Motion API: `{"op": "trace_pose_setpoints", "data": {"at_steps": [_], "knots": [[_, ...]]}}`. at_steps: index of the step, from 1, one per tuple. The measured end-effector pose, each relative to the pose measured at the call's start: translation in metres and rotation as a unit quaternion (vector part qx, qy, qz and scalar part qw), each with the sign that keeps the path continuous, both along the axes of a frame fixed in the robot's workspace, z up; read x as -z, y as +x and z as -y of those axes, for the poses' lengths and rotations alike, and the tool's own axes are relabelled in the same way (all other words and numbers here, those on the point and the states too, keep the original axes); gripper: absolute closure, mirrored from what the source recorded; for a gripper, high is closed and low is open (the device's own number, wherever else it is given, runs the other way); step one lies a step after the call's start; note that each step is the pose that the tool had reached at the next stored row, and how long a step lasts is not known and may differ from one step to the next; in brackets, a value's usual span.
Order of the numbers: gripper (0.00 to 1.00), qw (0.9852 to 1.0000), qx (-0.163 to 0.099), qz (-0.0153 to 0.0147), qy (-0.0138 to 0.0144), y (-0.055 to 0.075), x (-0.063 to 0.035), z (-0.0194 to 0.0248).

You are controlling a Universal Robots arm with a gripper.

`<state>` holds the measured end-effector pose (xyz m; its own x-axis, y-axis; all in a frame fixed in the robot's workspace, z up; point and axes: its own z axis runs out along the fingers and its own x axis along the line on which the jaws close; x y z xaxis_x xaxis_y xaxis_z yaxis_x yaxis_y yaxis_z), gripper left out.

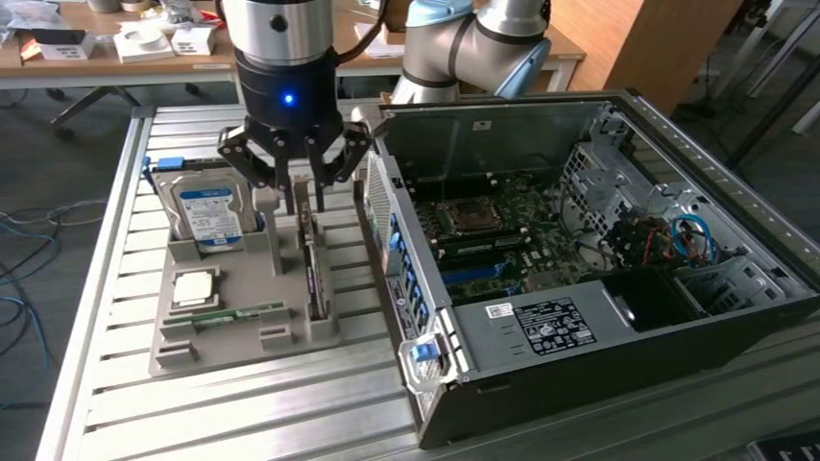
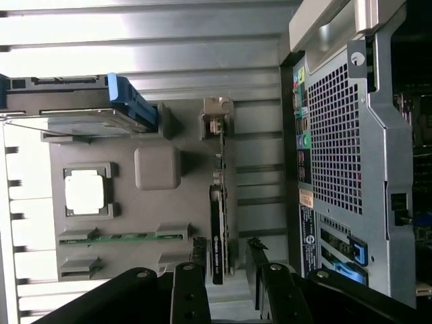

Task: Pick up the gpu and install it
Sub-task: 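Pick up the gpu and move the gpu toward the slot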

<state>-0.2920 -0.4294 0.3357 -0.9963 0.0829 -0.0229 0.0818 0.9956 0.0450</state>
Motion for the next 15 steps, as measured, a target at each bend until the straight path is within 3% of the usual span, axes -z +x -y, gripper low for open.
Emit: {"op": "trace_pose_setpoints", "data": {"at_steps": [15], "knots": [[0.63, 1.0000, 0.000, -0.0001, 0.0000, 0.0000, 0.0057, 0.0000]]}}
